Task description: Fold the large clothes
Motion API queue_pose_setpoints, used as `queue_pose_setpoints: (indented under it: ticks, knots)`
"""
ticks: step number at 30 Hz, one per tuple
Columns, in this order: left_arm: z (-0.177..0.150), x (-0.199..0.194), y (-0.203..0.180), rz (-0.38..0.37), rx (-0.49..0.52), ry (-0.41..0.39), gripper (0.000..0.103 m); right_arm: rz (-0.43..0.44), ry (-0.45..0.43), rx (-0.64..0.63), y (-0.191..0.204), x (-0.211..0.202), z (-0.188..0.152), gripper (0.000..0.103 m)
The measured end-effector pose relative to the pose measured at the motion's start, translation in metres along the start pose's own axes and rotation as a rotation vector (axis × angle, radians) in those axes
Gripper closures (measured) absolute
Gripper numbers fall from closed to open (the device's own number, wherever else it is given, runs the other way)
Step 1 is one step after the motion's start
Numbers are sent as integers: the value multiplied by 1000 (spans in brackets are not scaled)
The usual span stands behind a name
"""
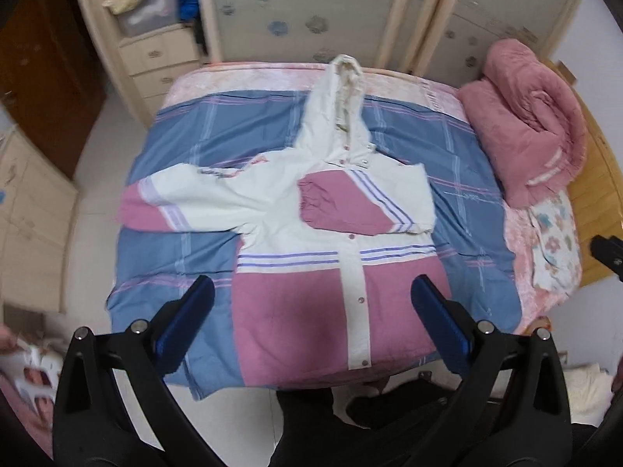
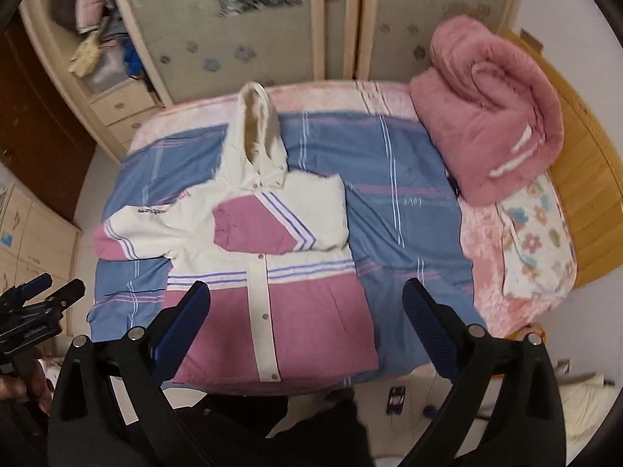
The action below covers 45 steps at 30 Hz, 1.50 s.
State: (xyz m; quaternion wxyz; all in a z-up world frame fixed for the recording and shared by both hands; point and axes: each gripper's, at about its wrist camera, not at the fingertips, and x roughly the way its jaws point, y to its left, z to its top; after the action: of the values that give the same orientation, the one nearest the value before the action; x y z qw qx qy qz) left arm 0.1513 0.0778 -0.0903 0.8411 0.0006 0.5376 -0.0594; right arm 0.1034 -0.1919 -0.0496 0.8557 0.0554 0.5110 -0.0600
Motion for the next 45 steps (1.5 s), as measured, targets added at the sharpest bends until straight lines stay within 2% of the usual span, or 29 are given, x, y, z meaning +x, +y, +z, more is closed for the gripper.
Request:
queue_pose_setpoints:
  ticks: [4, 9, 17, 33, 40, 45]
  knots:
    - [-26, -27, -13, 19, -80, -8, 2, 18, -45, -102, -7, -21, -8, 4]
    - [-65, -55, -42, 108, -78, -36, 2, 64, -72, -136, -26, -36, -27, 4]
    - [-107, -79, -69, 134, -106, -41, 2, 124, -75, -163, -49, -48, -56, 4]
    - [-120, -89, -96, 157, -89, -48, 2, 170, -56, -149, -72, -47, -76, 4]
    - [-121, -78, -97, 134, -102, -18, 2, 164, -36, -139, -75, -40, -77, 4]
    - [-106, -54, -89, 103, -106, 10, 2, 161, -21, -132, -72, -31, -72, 4]
